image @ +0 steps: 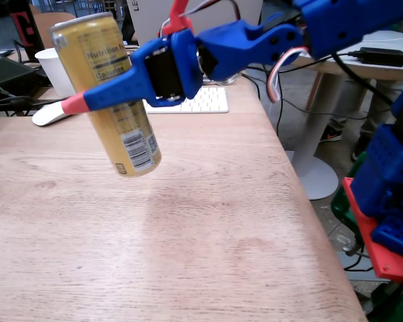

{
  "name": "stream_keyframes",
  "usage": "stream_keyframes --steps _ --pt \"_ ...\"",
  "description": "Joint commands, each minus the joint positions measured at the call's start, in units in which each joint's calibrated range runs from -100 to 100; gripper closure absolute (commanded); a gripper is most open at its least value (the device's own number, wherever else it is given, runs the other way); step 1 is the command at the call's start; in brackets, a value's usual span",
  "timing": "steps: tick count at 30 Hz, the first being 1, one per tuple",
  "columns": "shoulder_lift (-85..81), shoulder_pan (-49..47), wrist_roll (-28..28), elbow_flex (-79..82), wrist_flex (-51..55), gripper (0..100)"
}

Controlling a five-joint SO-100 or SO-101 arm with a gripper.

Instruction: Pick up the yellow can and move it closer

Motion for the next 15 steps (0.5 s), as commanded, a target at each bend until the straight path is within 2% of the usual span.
stream_keyframes --steps 1,9,12,15 --pt "-7.72 -0.35 -0.10 -1.80 0.39 69" --pt "-8.75 -7.63 0.00 -1.14 0.47 69" --pt "-16.30 -10.17 0.15 7.92 0.47 69" --pt "-25.47 -8.31 3.17 18.49 0.47 69"
